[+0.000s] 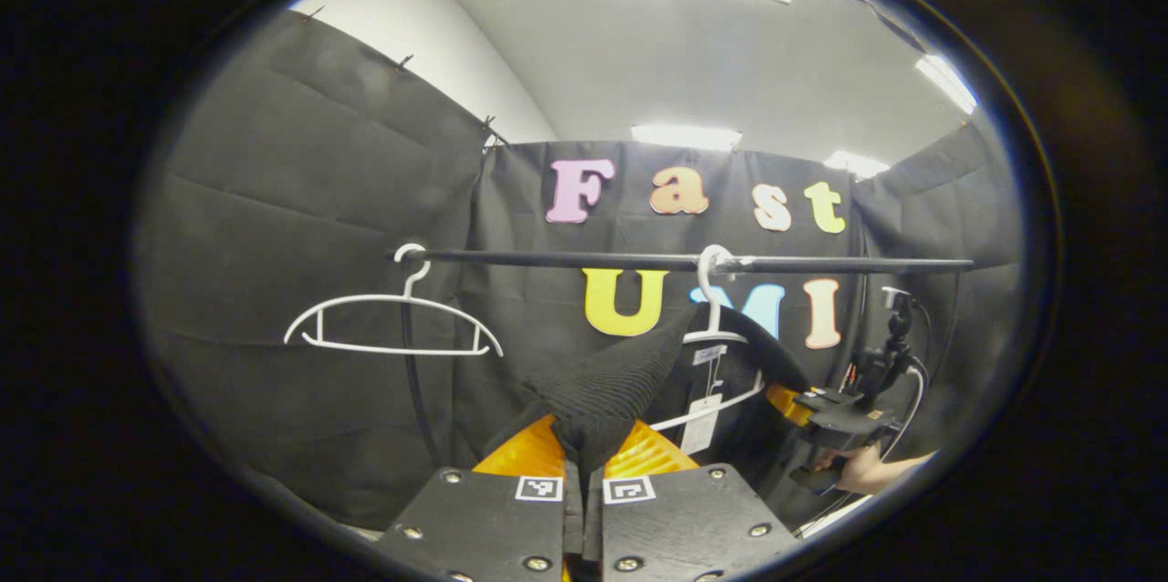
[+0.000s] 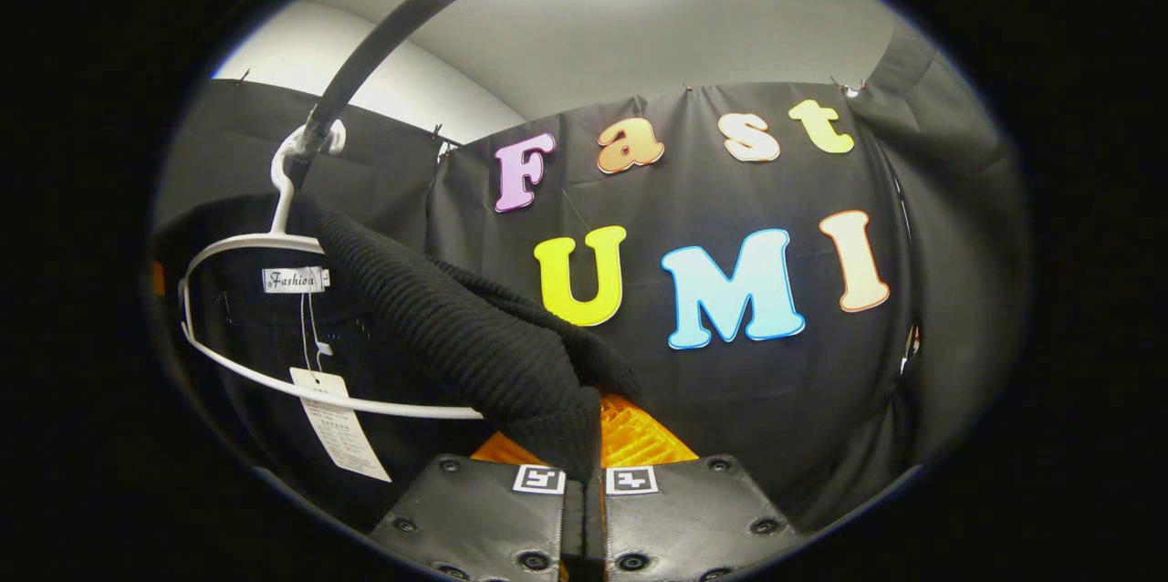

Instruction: Grasp the clothes on the hanger with both hands and then place them into the laundry hamper below.

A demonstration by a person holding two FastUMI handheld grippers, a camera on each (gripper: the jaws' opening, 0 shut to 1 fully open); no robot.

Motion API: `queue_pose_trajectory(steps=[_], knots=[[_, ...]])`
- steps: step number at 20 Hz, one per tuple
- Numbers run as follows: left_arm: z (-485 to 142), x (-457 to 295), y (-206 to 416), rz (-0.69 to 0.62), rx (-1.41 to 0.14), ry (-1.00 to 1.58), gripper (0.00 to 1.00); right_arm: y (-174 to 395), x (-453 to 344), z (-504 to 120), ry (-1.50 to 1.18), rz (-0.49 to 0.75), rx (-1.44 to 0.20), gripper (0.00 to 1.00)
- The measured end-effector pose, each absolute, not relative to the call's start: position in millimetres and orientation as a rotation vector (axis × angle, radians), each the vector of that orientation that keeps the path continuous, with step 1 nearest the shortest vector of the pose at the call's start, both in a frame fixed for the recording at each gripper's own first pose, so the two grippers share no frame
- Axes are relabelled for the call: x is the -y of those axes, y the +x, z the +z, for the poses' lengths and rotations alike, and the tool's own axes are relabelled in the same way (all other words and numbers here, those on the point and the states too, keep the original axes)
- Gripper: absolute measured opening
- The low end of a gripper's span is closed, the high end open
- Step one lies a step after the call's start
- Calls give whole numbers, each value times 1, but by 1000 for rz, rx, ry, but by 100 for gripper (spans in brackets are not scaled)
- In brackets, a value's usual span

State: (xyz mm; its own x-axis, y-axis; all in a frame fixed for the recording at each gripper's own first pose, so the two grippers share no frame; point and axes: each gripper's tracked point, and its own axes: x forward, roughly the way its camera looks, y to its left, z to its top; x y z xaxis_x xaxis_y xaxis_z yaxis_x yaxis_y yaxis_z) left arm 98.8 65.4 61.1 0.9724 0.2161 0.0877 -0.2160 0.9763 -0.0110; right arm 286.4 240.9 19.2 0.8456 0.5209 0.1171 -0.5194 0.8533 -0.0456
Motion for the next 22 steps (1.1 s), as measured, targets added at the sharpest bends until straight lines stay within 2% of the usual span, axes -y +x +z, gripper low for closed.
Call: queue_pose_trajectory(steps=[12,22], knots=[[92,-114,114,281,122,-11,0,292,-235,39,-35,532,215,2],[120,-133,139,245,109,111,1,240,-234,23,-66,875,94,2]])
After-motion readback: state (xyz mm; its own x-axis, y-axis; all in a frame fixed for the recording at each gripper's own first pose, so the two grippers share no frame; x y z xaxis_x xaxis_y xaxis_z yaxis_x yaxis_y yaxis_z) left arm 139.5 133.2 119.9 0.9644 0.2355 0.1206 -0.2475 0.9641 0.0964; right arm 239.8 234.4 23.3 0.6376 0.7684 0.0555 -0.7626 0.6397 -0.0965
